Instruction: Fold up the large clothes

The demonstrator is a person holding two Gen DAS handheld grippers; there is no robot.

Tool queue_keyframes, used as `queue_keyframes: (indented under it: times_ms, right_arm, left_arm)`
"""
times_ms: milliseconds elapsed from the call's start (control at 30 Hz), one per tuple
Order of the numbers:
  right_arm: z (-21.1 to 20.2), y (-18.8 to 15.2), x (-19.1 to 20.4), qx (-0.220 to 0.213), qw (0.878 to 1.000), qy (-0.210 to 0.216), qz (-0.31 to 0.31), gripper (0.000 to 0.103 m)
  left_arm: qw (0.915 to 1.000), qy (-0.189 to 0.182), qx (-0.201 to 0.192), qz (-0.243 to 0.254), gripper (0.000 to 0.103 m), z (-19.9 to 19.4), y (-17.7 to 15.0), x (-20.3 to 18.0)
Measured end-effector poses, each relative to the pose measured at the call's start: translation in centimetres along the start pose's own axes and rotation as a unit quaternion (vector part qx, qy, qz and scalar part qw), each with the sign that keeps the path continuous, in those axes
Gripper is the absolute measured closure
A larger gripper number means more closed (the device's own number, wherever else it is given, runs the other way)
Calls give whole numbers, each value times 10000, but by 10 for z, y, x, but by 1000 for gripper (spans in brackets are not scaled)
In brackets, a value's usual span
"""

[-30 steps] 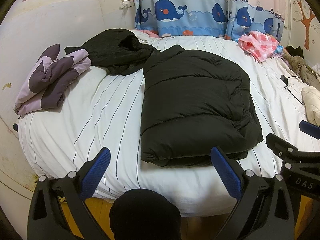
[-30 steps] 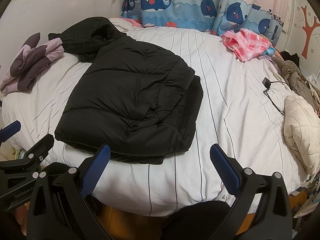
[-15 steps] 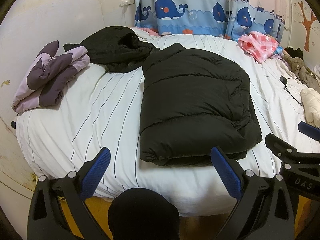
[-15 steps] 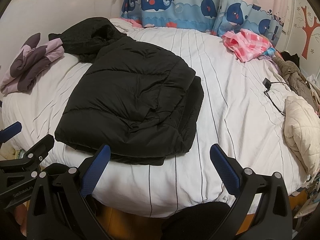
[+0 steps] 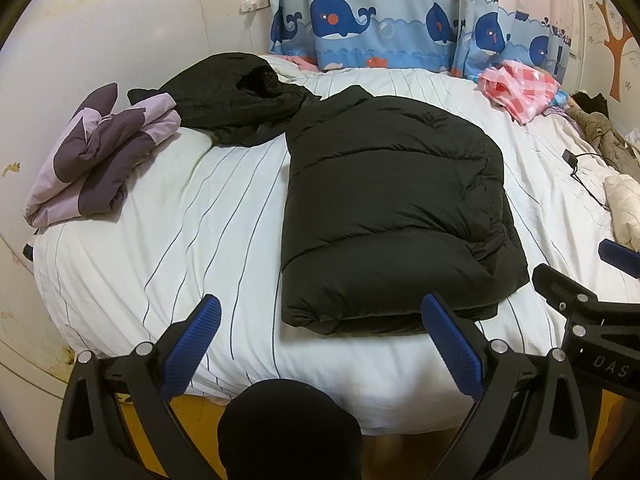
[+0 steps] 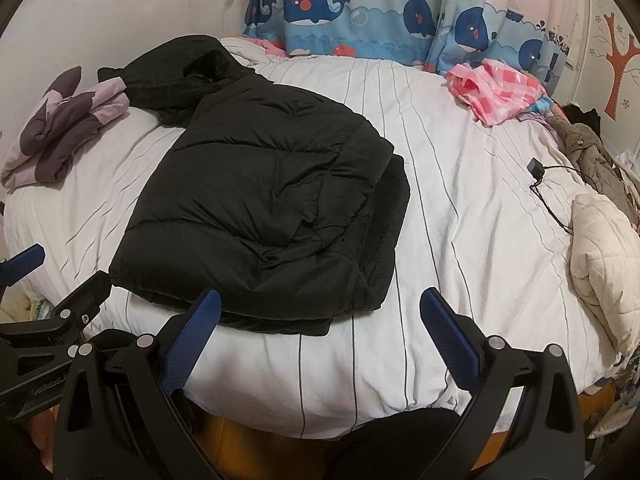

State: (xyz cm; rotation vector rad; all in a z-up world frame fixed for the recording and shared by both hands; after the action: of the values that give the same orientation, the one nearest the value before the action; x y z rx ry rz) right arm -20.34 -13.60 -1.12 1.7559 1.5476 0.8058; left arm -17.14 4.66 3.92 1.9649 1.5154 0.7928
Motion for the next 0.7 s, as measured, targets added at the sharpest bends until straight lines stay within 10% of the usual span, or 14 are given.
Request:
queue_keyframes:
  times_ms: [700]
  right_arm:
    - [-1,5,1,-183,9998,75,84,7]
  left_arm:
    - [10000,53,-40,-26,7,0,4,4]
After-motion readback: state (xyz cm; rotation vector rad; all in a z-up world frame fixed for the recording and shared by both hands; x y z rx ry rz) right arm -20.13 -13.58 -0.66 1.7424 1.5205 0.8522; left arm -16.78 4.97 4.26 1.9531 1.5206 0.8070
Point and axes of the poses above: each gripper's, at about its wrist camera, not at the fingertips, and z roughly the way its jaws point, x to its left, y to its top, the point moved 3 cm from there along z, roughly the way its jaws point, and after that the axes turned 4 degrees about -x, right-handed, at the moved point
